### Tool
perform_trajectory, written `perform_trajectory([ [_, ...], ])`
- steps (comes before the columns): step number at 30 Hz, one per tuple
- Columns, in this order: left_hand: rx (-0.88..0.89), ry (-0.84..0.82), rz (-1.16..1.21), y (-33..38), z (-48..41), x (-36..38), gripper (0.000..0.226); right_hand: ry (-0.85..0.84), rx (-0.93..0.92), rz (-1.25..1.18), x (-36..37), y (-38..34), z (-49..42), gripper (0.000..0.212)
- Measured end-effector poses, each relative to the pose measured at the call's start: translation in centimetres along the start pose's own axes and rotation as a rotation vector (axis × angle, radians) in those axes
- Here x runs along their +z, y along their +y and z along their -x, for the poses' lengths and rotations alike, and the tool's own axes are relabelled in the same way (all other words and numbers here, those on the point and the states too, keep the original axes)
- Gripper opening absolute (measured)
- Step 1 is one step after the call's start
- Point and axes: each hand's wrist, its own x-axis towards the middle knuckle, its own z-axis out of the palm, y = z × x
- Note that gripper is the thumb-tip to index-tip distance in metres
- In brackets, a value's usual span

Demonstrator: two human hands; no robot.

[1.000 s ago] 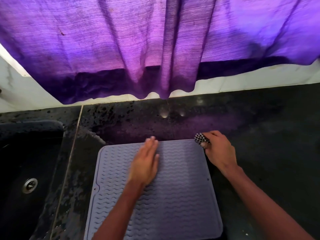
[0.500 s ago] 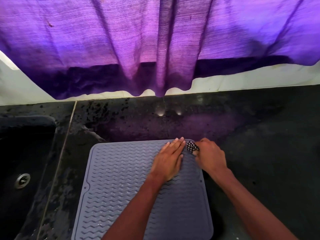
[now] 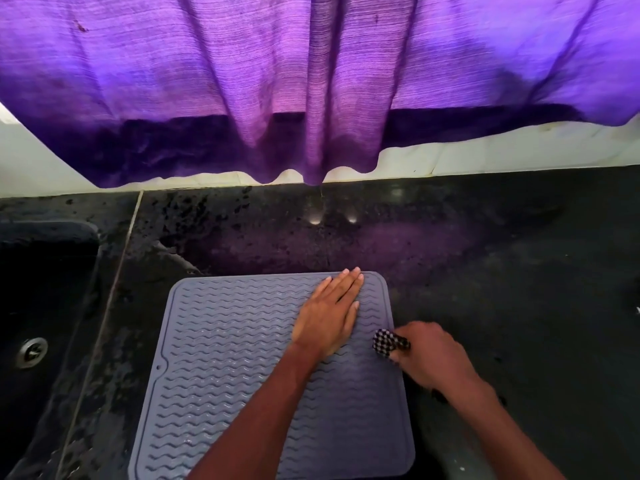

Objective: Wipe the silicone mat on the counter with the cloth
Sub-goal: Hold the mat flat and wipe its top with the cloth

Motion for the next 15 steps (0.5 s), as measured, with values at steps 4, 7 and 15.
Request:
perform_trajectory([
  [4,0.008,-0.002,-0.013,0.0,0.1,-0.2,0.054,0.17,0.012,-0.086,-2.7,-0.6,-3.5,0.011],
  [7,0.0,-0.004,-0.008,0.0,0.0,-0.3,0.054,0.268,-0.036,-0.036,-3.0,-1.9,-5.6,0.012],
  [15,-0.02,0.008,0.004,0.2,0.0,-0.6,0.054,0.183,-0.024,0.003,0.7,-1.4,-1.9,0.021],
])
